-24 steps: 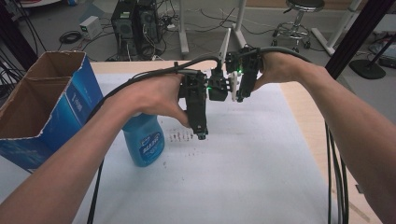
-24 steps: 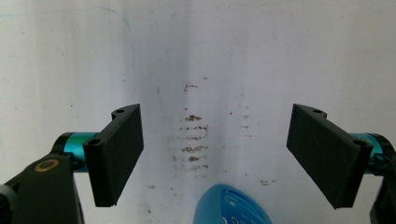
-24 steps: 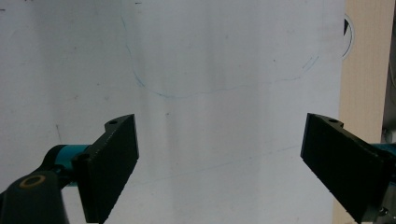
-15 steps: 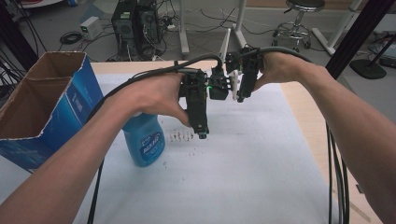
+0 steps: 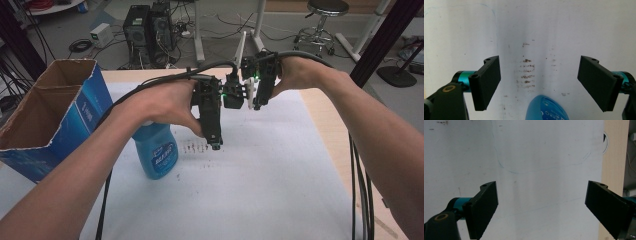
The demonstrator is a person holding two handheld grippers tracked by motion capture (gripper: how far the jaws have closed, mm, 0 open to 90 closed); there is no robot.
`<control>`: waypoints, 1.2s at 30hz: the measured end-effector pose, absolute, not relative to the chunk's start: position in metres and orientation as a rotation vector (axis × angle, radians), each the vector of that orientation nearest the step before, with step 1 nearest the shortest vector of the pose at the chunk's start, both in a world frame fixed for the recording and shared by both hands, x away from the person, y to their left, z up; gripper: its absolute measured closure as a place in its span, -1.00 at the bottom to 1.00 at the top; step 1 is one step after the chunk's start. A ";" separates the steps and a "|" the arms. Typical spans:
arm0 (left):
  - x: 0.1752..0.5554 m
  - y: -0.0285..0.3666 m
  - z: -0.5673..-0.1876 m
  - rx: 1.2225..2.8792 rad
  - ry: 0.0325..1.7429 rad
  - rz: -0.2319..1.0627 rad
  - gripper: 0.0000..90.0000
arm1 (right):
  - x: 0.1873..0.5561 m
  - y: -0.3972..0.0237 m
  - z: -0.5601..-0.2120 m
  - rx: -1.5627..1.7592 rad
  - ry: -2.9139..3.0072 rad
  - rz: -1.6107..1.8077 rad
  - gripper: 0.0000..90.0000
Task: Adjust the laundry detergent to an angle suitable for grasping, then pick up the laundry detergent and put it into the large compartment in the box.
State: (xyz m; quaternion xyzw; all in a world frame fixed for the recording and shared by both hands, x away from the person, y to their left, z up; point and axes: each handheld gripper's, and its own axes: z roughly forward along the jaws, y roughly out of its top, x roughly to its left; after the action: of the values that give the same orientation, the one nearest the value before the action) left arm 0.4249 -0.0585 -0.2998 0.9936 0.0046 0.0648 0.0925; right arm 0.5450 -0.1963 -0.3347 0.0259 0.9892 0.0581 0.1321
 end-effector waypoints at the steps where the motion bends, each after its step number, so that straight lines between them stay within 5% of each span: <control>1: 0.425 -0.058 -0.300 2.947 0.022 0.196 -0.58 | 0.545 -0.197 -0.335 0.078 2.869 0.168 -0.77; 20: 0.432 -0.054 -0.297 2.956 0.119 0.201 -0.58 | 0.542 -0.195 -0.337 0.060 2.873 0.157 -0.77; 36: 0.437 -0.027 -0.281 2.952 0.505 0.257 -0.58 | 0.542 -0.198 -0.334 0.082 2.874 0.166 -0.77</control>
State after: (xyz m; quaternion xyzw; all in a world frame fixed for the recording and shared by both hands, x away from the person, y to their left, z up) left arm 0.4368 -0.0274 -0.2806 0.9798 0.1675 0.0854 0.0678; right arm 0.5420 -0.1975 -0.3342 0.0282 0.9894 0.0572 0.1303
